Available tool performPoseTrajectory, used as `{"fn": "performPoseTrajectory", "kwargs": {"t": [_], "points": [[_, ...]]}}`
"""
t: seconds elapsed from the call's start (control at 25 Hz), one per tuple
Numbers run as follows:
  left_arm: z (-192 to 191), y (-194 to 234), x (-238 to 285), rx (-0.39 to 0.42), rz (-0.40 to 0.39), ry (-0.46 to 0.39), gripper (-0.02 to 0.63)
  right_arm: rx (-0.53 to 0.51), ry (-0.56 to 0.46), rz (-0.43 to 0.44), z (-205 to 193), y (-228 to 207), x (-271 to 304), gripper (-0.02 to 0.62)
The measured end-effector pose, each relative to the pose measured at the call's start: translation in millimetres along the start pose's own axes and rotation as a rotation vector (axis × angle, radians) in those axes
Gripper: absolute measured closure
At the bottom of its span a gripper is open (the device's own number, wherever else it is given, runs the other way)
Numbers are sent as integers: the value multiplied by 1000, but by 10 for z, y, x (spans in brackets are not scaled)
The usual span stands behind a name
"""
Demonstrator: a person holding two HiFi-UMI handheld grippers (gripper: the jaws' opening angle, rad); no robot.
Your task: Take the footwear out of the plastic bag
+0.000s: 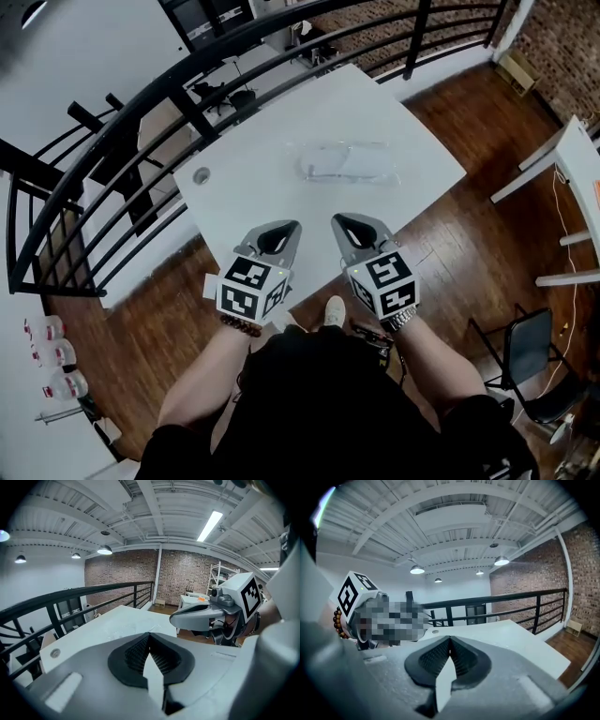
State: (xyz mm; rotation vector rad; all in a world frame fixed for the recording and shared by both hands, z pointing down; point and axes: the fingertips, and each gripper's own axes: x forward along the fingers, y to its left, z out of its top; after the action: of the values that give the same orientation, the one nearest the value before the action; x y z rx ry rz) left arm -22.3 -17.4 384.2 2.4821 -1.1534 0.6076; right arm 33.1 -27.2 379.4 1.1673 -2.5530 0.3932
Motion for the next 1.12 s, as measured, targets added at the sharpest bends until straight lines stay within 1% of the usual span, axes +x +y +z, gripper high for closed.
{"fn": "performPoseTrajectory", "kwargs": {"t": [0.16,0.4,0.56,0.68,0.8,0.92,1.0,1.04,1.12], "points": [[9,133,89,7,-9,12,595,1,10,-5,8,0,120,604],[78,369,260,28,-45,14,595,-6,29,-53,72,-68,300,604],[62,619,339,37,-77,31,595,2,44,-89,161,-70,538,604],[6,812,392,32,-105,44,595,-3,73,-130,143,-90,693,604],[-40,950,469,28,-116,52,595,-10,96,-177,108,-181,761,604],[-145,1010,595,2,-124,77,595,-5,140,-212,-23,-354,803,604],[-178,1008,767,-9,-120,99,595,15,168,-209,-130,-556,852,598],[-170,1012,872,-13,-113,109,595,28,182,-200,-171,-670,889,558],[-127,1052,1056,-25,-90,125,595,41,211,-179,-223,-881,989,535]]}}
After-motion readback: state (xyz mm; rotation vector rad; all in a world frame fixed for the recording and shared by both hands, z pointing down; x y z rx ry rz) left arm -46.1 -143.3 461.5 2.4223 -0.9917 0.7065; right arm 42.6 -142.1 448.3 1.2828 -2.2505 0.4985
